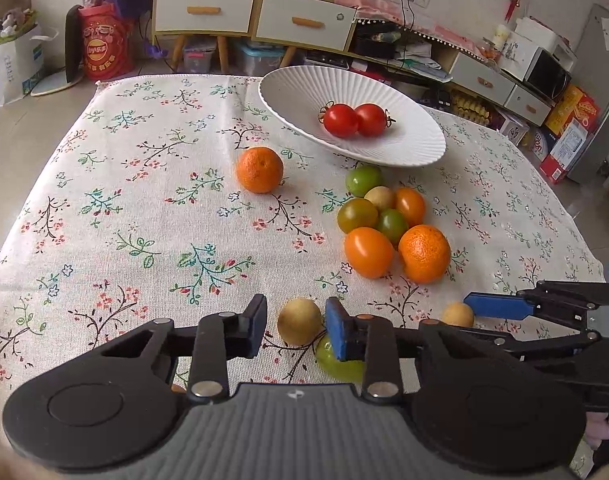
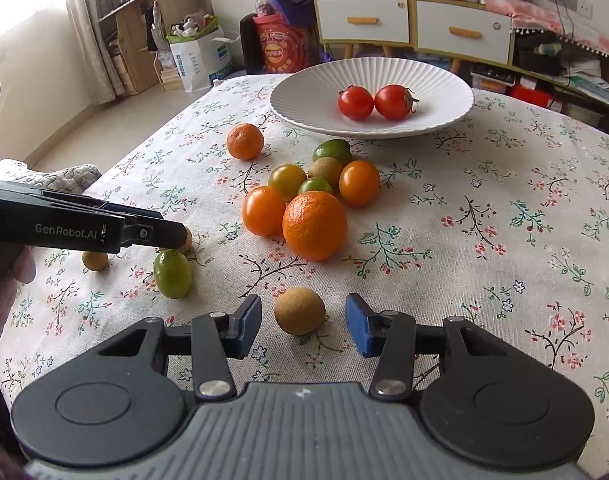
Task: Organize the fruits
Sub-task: 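Close the right gripper on the brown kiwi fruit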
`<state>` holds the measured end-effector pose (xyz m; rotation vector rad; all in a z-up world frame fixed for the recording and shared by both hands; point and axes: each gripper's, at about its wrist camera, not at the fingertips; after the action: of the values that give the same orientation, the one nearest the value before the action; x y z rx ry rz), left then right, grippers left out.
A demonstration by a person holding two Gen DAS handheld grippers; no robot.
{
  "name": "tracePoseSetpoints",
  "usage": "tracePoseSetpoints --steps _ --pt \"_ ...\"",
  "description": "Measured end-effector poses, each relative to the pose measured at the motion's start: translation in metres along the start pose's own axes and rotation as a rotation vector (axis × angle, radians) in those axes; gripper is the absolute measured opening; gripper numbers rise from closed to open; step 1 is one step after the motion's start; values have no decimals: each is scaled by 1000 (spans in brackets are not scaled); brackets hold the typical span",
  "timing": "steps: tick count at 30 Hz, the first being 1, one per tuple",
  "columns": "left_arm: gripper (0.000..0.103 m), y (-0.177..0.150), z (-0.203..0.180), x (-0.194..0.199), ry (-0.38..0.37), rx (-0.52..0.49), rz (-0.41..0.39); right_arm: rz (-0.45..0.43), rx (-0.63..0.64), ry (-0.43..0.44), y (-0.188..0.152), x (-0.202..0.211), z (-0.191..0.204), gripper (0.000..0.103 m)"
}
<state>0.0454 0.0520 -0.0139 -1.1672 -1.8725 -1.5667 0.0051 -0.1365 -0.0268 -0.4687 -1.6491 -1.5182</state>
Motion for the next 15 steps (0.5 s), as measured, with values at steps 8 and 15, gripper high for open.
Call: tracePoseSetpoints --steps 8,15 --pt "20 0 0 -2 -16 -28 43 4 20 11 -1 -1 5 33" --pt "17 -3 -3 -7 -5 -45 58 6 28 13 0 -1 7 27"
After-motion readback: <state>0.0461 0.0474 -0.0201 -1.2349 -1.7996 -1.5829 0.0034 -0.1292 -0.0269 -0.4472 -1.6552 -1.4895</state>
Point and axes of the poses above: each gripper's, at about its wrist camera, not at the fingertips, and x roughly against the way its jaws point, z to its left, y to its top, and after that the axes turned 7 degrees about x, right-handed
